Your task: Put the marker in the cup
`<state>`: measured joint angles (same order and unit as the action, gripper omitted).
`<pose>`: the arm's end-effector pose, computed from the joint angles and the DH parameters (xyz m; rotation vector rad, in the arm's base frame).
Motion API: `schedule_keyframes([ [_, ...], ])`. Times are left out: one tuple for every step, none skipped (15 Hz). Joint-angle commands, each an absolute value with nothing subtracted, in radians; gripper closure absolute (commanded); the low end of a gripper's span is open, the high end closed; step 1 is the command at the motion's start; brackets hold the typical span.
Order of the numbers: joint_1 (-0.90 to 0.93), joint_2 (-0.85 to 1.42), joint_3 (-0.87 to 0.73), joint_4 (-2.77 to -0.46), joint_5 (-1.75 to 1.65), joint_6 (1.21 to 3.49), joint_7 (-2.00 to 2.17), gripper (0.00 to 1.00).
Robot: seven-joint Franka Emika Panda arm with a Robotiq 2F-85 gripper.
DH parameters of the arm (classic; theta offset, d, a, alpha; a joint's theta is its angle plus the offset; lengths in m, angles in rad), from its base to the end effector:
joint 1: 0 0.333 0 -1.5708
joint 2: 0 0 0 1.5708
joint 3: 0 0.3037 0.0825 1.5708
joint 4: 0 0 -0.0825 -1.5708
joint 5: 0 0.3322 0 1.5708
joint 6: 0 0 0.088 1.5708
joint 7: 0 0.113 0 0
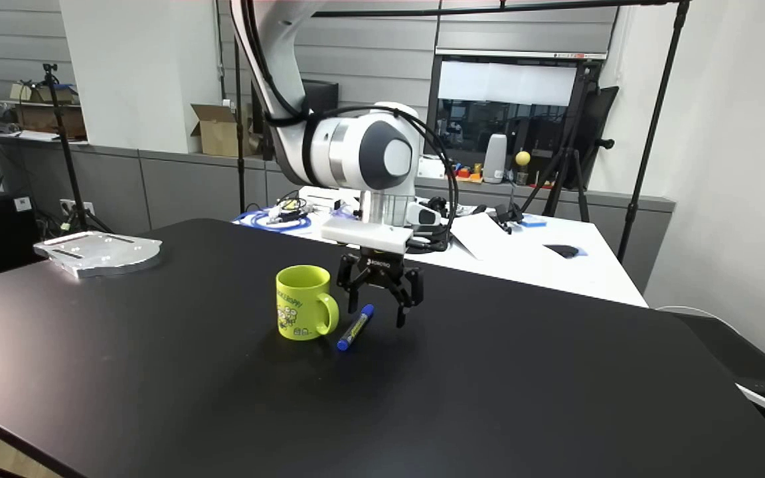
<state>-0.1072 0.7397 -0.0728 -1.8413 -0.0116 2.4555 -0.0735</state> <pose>0.5765 -0.1032 0.1421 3.0917 -0.1255 -0.2015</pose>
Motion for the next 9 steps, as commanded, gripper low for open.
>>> schedule_keyframes([
  [-0.097, 0.772, -0.077, -1.792, -0.031, 2.447, -0.057, 0.00],
  [-0.100, 0.773, -0.072, -1.788, -0.026, 2.449, -0.061, 0.25],
  [-0.100, 0.775, -0.069, -1.786, -0.025, 2.452, -0.064, 0.27],
  [-0.100, 0.776, -0.068, -1.785, -0.024, 2.454, -0.064, 0.33],
  [-0.101, 0.776, -0.067, -1.785, -0.023, 2.456, -0.065, 0.40],
  [-0.102, 0.777, -0.065, -1.785, -0.022, 2.457, -0.066, 0.48],
  [-0.102, 0.776, -0.063, -1.785, -0.021, 2.458, -0.068, 0.55],
  [-0.102, 0.776, -0.061, -1.786, -0.020, 2.459, -0.069, 0.61],
  [-0.102, 0.776, -0.061, -1.786, -0.021, 2.460, -0.068, 0.69],
])
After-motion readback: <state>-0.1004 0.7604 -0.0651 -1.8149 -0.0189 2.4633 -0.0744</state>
